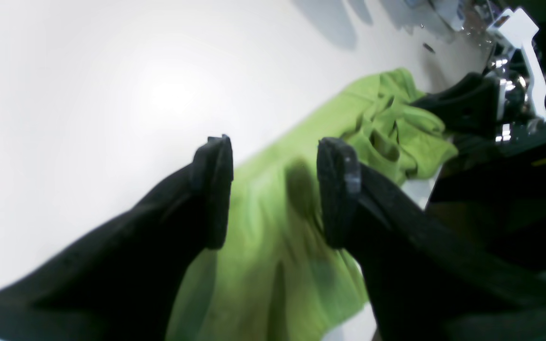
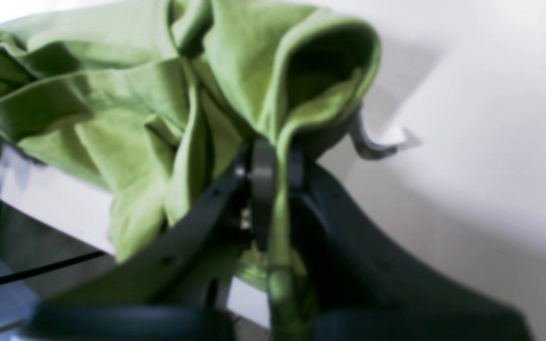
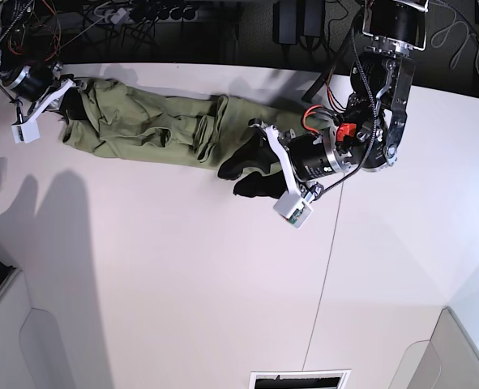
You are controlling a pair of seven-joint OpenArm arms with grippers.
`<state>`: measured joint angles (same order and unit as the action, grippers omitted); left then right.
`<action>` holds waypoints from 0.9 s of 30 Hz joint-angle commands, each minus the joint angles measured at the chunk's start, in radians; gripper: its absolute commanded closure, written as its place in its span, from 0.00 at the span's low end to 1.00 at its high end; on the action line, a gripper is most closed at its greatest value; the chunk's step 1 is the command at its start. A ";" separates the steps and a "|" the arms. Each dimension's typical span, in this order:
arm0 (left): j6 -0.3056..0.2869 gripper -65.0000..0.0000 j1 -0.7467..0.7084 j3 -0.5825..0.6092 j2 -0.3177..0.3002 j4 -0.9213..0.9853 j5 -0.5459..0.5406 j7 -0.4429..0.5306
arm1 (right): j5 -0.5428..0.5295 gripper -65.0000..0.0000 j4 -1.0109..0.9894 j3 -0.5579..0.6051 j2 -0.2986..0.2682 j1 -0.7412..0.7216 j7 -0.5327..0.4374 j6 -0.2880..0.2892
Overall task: Layout the t-shirt on the table in an organized manner, then fold the t-shirt properly
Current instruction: 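Fold the strip end with the left gripper toward the right gripper, then grasp the folded bundle with both grippers and fold it in half again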
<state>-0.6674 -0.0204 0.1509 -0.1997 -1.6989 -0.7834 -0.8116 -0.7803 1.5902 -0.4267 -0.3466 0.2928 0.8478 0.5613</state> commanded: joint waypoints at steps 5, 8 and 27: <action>-0.019 0.51 0.043 -0.015 -0.003 -0.017 -0.012 0.010 | 0.044 1.00 0.011 -0.021 -0.033 -0.024 -0.039 0.003; -0.029 0.51 0.029 -0.030 -0.006 -0.017 -0.013 -0.016 | 0.062 1.00 0.011 -0.036 -0.048 -0.051 -0.039 0.003; -0.031 0.51 -0.150 -0.234 -0.109 -0.016 -0.066 -0.051 | 0.032 1.00 0.013 -0.040 -0.126 -0.119 -0.037 -0.004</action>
<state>-0.6853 -0.1783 -0.0795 -0.3019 -1.6993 -0.8253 -0.8780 -0.7261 1.5883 -0.4561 -0.4515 0.1871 0.8314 0.5571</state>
